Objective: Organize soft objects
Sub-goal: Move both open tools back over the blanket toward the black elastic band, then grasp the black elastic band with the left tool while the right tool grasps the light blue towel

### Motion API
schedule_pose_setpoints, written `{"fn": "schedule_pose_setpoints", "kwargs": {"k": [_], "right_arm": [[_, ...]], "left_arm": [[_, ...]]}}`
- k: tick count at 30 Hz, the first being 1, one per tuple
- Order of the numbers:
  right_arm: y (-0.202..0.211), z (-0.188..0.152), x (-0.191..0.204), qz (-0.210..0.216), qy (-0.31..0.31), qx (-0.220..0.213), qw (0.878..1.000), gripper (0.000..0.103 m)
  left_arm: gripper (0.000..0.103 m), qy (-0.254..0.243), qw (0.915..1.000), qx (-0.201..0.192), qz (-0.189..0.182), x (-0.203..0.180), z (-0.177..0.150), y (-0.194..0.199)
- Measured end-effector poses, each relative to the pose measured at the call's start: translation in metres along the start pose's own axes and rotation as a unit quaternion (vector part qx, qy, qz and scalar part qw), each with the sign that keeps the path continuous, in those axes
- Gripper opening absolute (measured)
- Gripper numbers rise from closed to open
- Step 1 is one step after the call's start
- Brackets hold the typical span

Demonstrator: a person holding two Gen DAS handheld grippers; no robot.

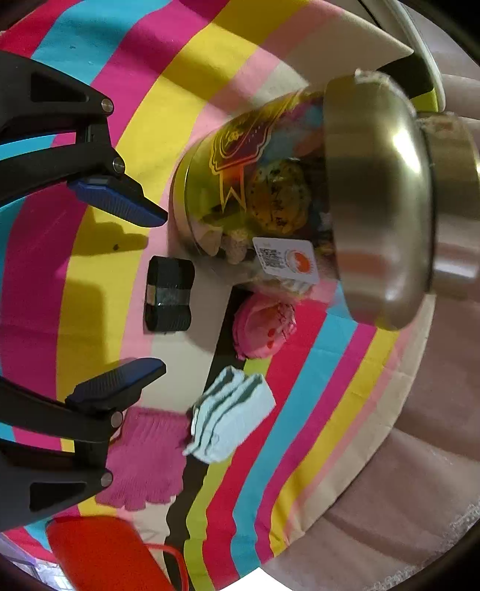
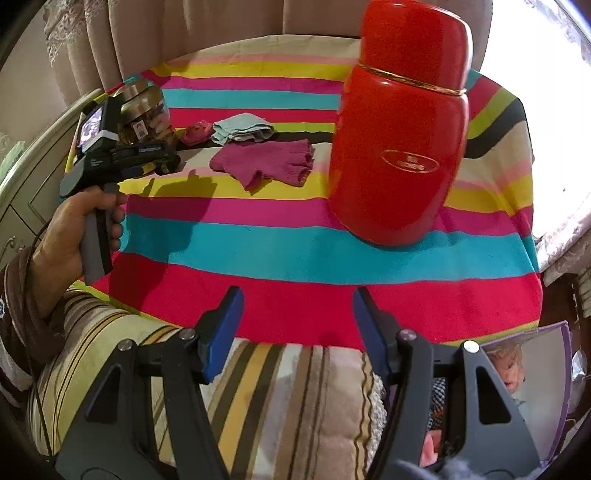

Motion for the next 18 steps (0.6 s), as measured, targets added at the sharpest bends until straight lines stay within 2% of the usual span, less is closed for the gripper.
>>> {"fn": "schedule_pose_setpoints", "kwargs": {"k": [3,8,13,18], "right_arm": [[-0.006,0.005,0.004,0.002,0.006,0.001,1.000,0.065],[-0.017,0.014,0.013,0.005,0.015,0.002,1.000,0.065],[-0.030,0.026,0.026,0.004,0.032,0.001,0.999,0.065],[-0.046,0.043,0.041,0.005,0.048,0.002,0.999,0.065]], "left_arm": [[0.074,-0.003,0.9999,0.008,0.006,0.000,-0.001,-0.009],[0.067,-0.010,0.9998,0.014,0.011,-0.005,0.001,-0.022],[0.051,-0.022,0.9995,0.017,0.015,-0.009,0.005,-0.032],[0.049,-0.035,0.9992,0.015,0.014,-0.013,0.009,-0.037]]}}
Point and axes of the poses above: each gripper's, at about its wrist camera, not at the fingertips, and y roughly against the way its jaws point, x to its left, z to its top, the point moved 9 cm from there along -y, roughly the way its jaws point, and after that the axes turned 4 degrees about -y, right-handed, at the moved point
